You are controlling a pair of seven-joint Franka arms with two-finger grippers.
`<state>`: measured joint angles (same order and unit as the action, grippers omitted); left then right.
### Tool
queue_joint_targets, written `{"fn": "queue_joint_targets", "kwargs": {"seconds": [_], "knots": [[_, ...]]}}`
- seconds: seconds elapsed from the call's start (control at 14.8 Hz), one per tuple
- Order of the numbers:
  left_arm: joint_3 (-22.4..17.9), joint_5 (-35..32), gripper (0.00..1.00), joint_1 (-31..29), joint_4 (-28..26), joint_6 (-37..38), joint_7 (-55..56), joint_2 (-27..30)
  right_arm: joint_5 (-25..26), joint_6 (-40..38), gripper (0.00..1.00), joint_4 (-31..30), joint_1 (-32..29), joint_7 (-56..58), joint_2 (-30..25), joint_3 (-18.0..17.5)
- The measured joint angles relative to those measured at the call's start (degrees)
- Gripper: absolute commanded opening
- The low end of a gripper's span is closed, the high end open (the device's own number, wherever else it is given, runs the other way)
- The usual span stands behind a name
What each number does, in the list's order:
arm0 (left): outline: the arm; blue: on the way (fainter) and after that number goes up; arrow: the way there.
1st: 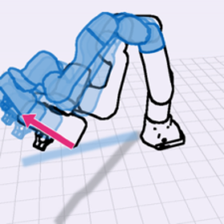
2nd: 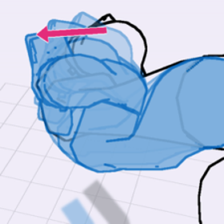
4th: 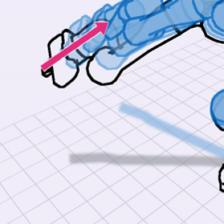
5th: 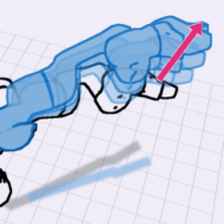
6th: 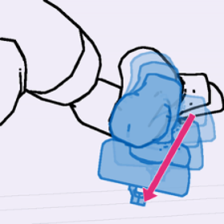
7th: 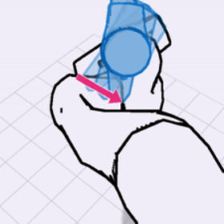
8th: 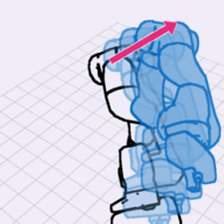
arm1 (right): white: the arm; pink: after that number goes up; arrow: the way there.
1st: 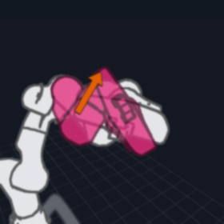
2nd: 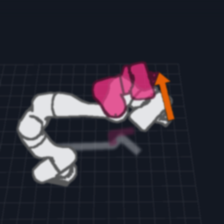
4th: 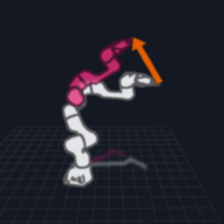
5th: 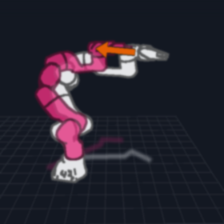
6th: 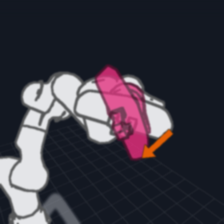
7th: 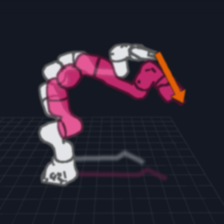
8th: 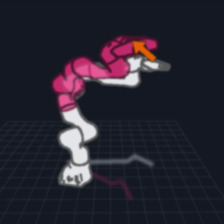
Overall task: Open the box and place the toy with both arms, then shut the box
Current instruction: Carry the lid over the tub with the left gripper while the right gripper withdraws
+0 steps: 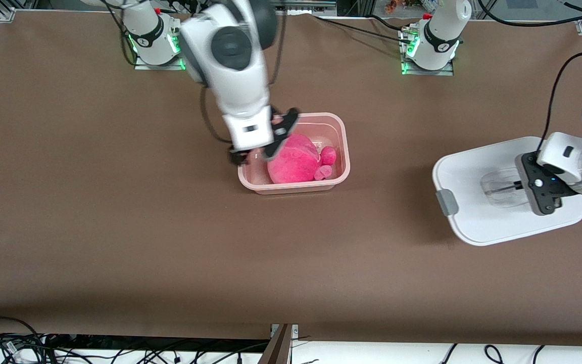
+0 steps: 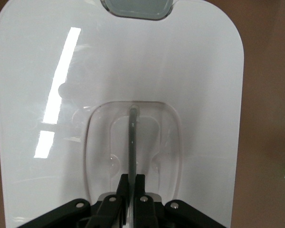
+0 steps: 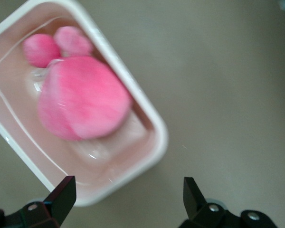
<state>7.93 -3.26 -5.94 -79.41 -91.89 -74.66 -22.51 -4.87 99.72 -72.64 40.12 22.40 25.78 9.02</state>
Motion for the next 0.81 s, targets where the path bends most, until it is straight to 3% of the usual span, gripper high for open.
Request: {"fn": "queue_joint_targets", "kwargs": {"seconds": [0.2,0.4,0.81], "knots": [[3.76,2.43,0.00,5.47,-0.04,0.00,5.82,-0.28,-5.89,-5.74,1.00,0.36,-11.52,6.36,-2.89,0.19],[4.69,2.89,0.00,17.22,-0.08,-3.13,15.93,-2.32,-6.46,-9.51,1.00,-0.28,-15.10,6.34,-6.67,1.58],[4.82,2.98,0.00,34.99,-0.04,-11.20,34.73,-8.07,-3.46,-11.61,1.00,-15.29,-22.26,-7.28,-25.18,1.90]]}}
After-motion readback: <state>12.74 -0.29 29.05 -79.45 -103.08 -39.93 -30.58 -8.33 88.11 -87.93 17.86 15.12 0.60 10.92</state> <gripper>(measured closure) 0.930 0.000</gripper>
